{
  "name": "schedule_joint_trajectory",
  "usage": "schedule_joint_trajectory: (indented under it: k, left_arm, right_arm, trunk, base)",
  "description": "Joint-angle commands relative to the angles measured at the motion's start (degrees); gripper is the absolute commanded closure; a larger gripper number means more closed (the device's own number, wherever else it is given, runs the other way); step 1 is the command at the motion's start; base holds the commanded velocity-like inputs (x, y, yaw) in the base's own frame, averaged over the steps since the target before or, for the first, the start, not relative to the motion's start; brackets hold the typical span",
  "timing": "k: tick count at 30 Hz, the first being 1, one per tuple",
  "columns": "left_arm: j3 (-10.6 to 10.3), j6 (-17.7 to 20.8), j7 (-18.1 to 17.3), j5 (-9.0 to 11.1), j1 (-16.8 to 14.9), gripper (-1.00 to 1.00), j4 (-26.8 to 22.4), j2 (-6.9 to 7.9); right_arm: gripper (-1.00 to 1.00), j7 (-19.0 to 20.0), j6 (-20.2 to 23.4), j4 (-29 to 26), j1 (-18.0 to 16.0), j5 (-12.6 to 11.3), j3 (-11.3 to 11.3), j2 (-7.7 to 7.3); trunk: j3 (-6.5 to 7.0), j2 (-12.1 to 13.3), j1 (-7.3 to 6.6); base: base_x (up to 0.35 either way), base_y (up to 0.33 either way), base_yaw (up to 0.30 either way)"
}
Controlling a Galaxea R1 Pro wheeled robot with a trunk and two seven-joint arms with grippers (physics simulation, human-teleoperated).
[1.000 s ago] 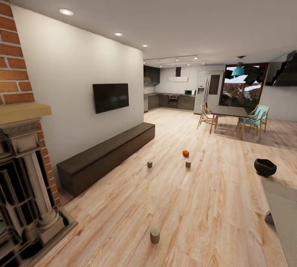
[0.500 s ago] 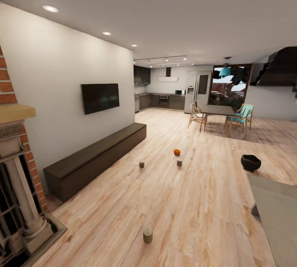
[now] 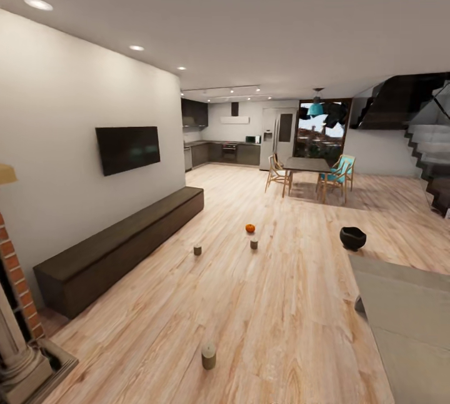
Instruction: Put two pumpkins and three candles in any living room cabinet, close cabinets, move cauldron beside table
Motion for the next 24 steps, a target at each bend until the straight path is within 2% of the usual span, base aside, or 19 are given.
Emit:
schedule_joint_trajectory:
  k: [1, 5, 12, 21, 24]
  left_arm:
    - [0.34, 0.40, 0.03, 0.27, 0.02, -1.00, -0.13, -0.04]
    - [0.34, 0.40, 0.06, 0.27, 0.02, -1.00, -0.03, -0.03]
    - [0.34, 0.40, 0.05, 0.27, 0.02, -1.00, -0.01, -0.05]
    - [0.34, 0.40, 0.05, 0.27, 0.02, -1.00, -0.01, -0.06]
    - [0.34, 0.40, 0.05, 0.27, 0.02, -1.00, -0.01, -0.10]
  right_arm:
    - [-1.00, 0.04, 0.25, -0.08, 0.01, 0.01, 0.06, 0.01]
    - [-1.00, -0.02, 0.23, 0.08, -0.01, 0.07, 0.18, 0.07]
    - [-1.00, -0.03, 0.22, 0.19, -0.01, 0.10, 0.23, 0.08]
    - [-1.00, -0.03, 0.38, 0.27, -0.01, 0.10, 0.13, 0.08]
    - [-1.00, -0.03, 0.39, 0.29, -0.01, 0.10, 0.12, 0.08]
  trunk:
    - [-0.03, -0.04, 0.02]
    - [-0.03, -0.04, 0.02]
    - [-0.03, -0.04, 0.02]
    - [-0.07, -0.04, 0.02]
    - [-0.19, -0.04, 0.02]
  base:
    - [0.006, 0.000, -0.020]
    - [0.158, -0.029, -0.007]
    - [0.299, -0.069, -0.002]
    - [0.316, -0.017, -0.258]
    - [0.167, -0.001, -0.237]
